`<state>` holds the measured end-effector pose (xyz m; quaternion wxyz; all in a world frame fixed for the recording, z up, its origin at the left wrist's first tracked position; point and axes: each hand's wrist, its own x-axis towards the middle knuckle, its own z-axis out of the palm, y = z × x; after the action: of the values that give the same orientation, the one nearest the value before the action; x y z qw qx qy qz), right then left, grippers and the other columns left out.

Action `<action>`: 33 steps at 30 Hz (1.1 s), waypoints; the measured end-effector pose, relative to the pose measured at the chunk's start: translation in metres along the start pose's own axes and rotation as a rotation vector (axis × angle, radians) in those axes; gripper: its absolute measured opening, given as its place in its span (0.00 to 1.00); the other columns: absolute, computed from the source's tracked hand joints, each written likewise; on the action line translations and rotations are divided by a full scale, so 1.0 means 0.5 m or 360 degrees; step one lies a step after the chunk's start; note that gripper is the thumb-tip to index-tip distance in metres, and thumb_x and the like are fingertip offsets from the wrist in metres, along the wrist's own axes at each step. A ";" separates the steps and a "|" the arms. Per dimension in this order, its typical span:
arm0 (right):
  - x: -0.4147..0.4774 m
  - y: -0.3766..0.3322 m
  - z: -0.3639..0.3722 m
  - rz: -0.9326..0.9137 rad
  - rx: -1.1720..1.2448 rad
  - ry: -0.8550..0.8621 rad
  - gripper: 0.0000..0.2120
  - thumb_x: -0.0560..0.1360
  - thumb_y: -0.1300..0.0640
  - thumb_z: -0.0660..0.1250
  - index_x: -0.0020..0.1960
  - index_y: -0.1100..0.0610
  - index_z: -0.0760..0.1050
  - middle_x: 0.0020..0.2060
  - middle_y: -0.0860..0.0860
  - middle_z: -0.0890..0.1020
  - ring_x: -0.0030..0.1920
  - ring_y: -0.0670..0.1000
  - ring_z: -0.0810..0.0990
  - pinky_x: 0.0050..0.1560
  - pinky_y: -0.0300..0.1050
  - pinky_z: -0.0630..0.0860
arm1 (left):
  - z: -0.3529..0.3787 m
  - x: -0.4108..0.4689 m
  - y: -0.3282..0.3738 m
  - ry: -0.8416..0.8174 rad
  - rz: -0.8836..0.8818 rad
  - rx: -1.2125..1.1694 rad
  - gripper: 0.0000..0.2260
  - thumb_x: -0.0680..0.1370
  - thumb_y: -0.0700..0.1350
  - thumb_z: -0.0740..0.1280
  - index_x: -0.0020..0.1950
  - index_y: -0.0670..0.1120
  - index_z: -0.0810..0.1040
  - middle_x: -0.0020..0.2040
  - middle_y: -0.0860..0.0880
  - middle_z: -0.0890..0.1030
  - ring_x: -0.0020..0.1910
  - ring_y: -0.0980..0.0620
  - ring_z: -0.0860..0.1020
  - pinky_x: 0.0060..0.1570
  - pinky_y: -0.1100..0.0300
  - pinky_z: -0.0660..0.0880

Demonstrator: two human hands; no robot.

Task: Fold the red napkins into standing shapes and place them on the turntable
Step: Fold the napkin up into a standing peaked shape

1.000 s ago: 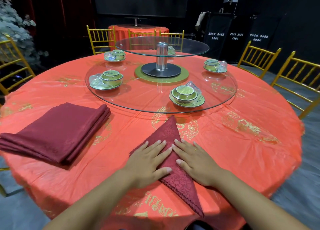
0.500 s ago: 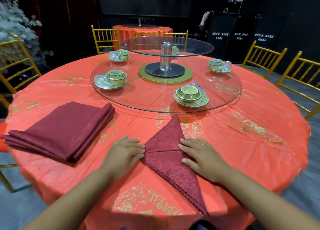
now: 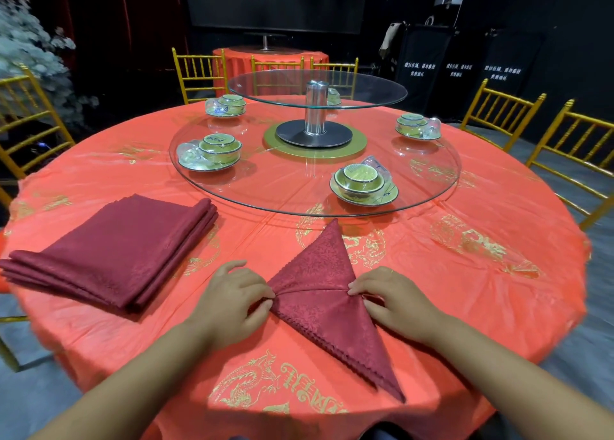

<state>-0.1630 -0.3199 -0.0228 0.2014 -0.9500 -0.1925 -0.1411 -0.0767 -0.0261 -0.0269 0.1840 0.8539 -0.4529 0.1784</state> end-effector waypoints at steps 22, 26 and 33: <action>0.034 -0.044 0.026 0.1170 0.0310 0.0187 0.10 0.74 0.53 0.68 0.37 0.52 0.69 0.26 0.45 0.74 0.32 0.47 0.73 0.36 0.46 0.65 | 0.036 0.023 0.037 -0.0107 -0.0842 0.0039 0.04 0.78 0.53 0.64 0.45 0.55 0.74 0.31 0.58 0.69 0.48 0.54 0.75 0.71 0.44 0.51; 0.034 -0.058 0.037 0.1087 0.0156 0.0213 0.07 0.75 0.53 0.66 0.49 0.53 0.69 0.30 0.44 0.75 0.40 0.51 0.77 0.41 0.46 0.68 | 0.031 0.028 0.043 -0.0132 -0.0836 0.0062 0.08 0.78 0.52 0.64 0.56 0.55 0.75 0.32 0.58 0.69 0.50 0.54 0.75 0.71 0.44 0.50; 0.034 -0.058 0.041 0.0963 -0.0179 0.0094 0.25 0.76 0.48 0.63 0.72 0.45 0.62 0.53 0.48 0.74 0.58 0.52 0.74 0.59 0.48 0.69 | 0.029 0.040 0.077 -0.0087 -0.0663 0.0135 0.18 0.79 0.58 0.55 0.65 0.55 0.74 0.60 0.55 0.76 0.67 0.52 0.71 0.72 0.41 0.45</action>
<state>-0.1562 -0.2812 -0.0253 0.1868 -0.9693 0.1130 -0.1127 -0.0965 -0.0674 -0.0243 0.1683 0.9406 -0.2635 0.1322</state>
